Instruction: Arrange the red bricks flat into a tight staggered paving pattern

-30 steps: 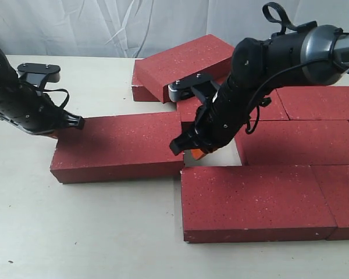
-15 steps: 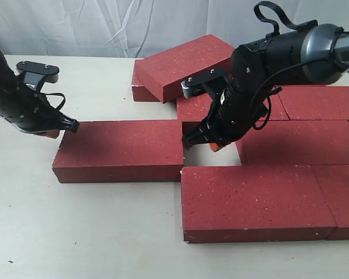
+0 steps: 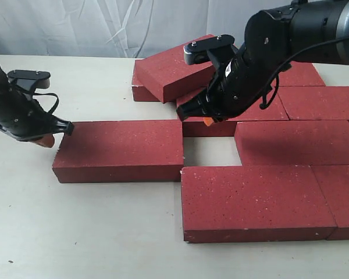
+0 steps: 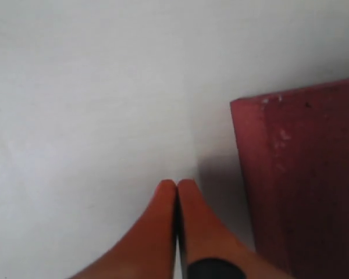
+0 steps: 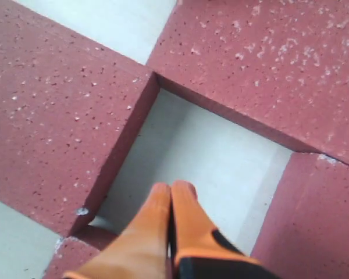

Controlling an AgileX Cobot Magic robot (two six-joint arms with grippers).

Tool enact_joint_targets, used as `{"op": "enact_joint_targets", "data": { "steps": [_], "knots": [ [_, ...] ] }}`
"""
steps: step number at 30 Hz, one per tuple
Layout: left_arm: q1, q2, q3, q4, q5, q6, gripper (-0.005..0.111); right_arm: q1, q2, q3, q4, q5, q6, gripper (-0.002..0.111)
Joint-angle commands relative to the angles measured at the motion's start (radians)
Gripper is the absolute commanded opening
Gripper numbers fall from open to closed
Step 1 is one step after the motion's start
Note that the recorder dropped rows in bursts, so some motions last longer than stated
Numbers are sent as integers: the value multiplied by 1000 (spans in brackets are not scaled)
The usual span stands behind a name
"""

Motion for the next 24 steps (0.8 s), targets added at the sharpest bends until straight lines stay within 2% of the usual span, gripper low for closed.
{"op": "enact_joint_targets", "data": {
  "steps": [1, 5, 11, 17, 21, 24],
  "knots": [
    [-6, 42, 11, -72, 35, 9, 0, -1, -18, -4, 33, 13, 0, -1],
    [-23, 49, 11, -98, 35, 33, 0, -1, -11, -4, 93, -7, -23, -1],
    [-28, 49, 11, -82, 37, 50, 0, 28, 60, 19, 336, -94, -285, -1],
    [-28, 49, 11, -73, 43, 50, 0, 30, 150, 19, 348, -153, -285, -1],
    [-28, 49, 11, -61, 46, 50, 0, 30, 155, 15, 337, -117, -285, -1],
    [-26, 49, 11, -29, 52, 45, 0, 28, 87, -16, 272, -17, -258, -1]
  ]
}}
